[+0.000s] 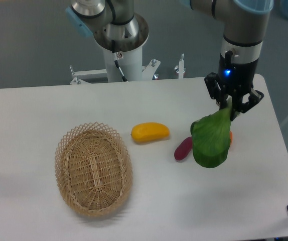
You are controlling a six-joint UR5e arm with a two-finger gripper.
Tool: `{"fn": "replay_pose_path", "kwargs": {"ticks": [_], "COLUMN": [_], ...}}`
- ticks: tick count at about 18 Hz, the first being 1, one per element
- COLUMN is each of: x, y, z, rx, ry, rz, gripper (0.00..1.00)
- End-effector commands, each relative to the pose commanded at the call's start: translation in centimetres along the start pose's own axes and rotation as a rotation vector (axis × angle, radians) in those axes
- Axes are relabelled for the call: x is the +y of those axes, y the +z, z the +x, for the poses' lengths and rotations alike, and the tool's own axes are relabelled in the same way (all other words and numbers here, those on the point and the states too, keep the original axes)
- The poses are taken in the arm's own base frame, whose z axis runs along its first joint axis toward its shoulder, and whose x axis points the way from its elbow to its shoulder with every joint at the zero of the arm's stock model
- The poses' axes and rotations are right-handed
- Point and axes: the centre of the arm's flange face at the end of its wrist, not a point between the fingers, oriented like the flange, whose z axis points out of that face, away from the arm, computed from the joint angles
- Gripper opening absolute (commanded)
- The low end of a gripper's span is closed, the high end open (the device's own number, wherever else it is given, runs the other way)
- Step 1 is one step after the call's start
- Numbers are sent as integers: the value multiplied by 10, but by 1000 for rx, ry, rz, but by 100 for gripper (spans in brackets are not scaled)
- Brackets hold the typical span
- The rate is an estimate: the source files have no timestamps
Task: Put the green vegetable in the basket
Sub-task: 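Lift the held green bok choy and carry it toward the wicker basket, then move the gripper over the basket and lower the bok choy inside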
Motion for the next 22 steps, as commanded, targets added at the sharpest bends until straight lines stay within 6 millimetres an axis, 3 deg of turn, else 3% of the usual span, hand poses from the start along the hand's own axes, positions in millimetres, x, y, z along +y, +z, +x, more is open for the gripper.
{"fn": "replay_pose_path", "kwargs": {"ticks": [8,15,22], "x": [-6,-80,-152], "y": [7,30,87], "z": [7,54,138], "rx": [16,16,-24], "ry": [-27,-155,-257], "rz": [1,24,53], "gripper": [31,31,31]}}
